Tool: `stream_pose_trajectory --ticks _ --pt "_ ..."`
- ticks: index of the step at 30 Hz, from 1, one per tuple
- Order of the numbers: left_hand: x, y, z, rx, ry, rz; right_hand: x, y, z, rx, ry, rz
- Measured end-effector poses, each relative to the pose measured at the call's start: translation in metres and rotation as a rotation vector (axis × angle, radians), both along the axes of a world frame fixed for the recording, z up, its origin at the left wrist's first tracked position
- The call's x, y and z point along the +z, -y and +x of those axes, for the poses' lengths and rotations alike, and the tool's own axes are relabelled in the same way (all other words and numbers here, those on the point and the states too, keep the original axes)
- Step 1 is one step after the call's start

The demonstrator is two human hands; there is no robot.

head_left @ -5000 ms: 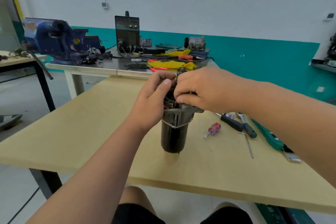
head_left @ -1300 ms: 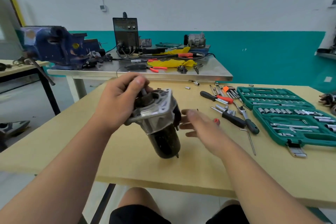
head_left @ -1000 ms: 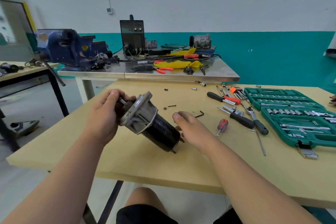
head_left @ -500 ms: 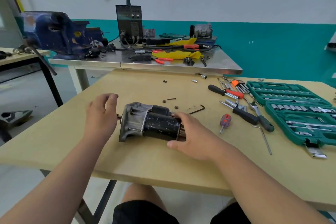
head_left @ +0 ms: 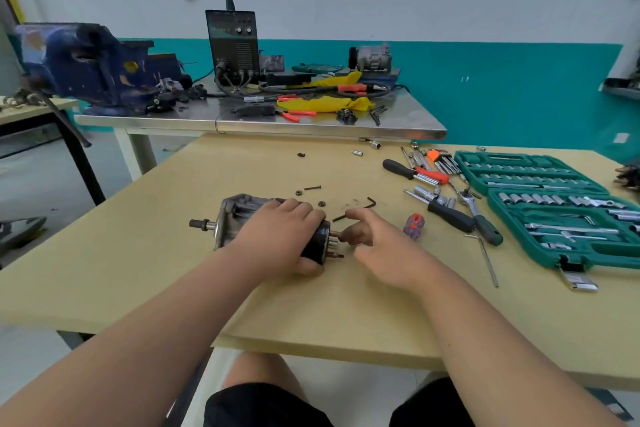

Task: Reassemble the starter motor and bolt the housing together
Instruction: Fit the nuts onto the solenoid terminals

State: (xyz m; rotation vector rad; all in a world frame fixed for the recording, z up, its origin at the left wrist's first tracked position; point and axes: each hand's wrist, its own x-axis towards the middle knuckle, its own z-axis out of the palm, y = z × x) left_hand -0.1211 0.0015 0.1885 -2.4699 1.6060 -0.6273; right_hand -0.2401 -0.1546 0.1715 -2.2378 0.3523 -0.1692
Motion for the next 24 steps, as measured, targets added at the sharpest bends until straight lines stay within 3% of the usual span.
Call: stream_pose_trajectory --ticks 4,10,16,19,22,24 --pt "0.006 -0.016 0.008 -0.061 -0.14 -0.103 -0.004 0.005 0.001 -0.058 0.076 0.059" --pt "0.04 -0.032 0.014 -0.102 -0.726 -0.788 0.007 0.0 0.02 -0.032 0.139 0.215" --pt "0.053 -0.021 0.003 -0.307 -0.897 -1.018 0.041 -0.018 0.049 0.034 0.32 0.335" --pt "0.05 -0.014 0.013 -0.392 -1.155 -1.174 0.05 -0.017 0.056 0.049 0.433 0.361" --pt "0.046 -0.016 0.026 -0.356 -1.378 -1.231 0.052 -0.02 0.063 0.034 0.479 0.275" --pt "0.043 -0.019 0.033 -0.295 -1.325 -1.244 0.05 -0.03 0.07 0.001 0.522 0.223"
